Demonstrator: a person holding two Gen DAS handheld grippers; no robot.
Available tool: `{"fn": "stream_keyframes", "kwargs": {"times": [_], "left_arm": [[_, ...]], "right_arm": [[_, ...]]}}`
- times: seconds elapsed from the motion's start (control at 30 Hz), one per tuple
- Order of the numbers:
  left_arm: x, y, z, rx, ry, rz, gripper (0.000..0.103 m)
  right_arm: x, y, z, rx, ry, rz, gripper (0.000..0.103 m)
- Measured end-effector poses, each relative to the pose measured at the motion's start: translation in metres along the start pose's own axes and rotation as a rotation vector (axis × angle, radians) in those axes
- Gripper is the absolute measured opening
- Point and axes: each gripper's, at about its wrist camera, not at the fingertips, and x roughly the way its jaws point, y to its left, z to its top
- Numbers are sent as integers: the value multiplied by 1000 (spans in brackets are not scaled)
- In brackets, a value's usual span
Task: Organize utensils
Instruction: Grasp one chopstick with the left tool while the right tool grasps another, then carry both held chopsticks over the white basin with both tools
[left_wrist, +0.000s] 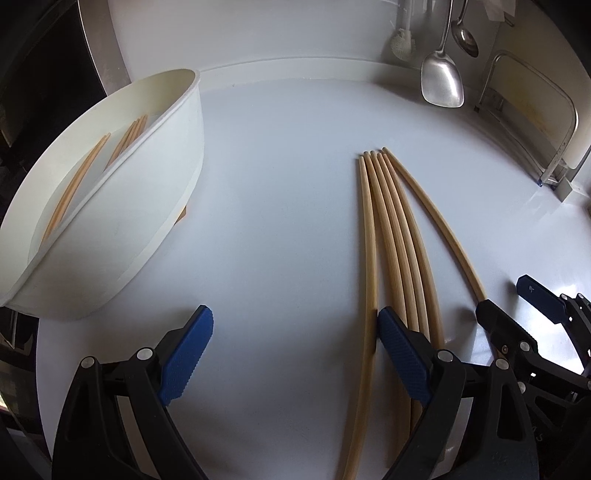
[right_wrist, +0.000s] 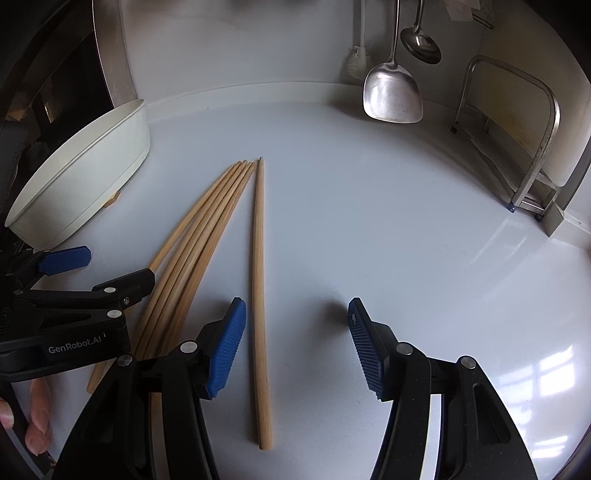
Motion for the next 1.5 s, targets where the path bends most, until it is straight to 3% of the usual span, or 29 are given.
{"fn": "stream_keyframes", "kwargs": {"times": [0.3,0.43,0.53,0.6,0.63,0.7,0.8,1.0,1.2,1.5], "left_arm": [[6,-1,11,-11,-22,33,93],[4,-1,10,-19,-30,15,85],[5,-6,14,-18,-30,-8,73],[3,-9,15,-15,-31,-27,57],[2,-11,15,-6,-35,-32,51],[1,-15,16,15,-38,-42,28],[0,-20,14,41,-33,-57,8],[-7,-12,14,39,2,-95,8],[-37,2,22,35,-3,-141,8],[-91,67,64,2,-77,-128,8]], "right_arm": [[3,8,3,-51,-21,2,46],[5,14,6,-83,-27,5,28],[5,21,8,-115,-29,9,16],[6,23,9,-125,-28,14,7],[6,24,9,-127,-26,13,6],[7,22,10,-116,-24,21,6],[7,16,13,-77,-14,53,6],[3,7,17,9,16,99,6],[-19,5,30,55,11,92,6],[-60,43,69,45,-14,81,6]]}}
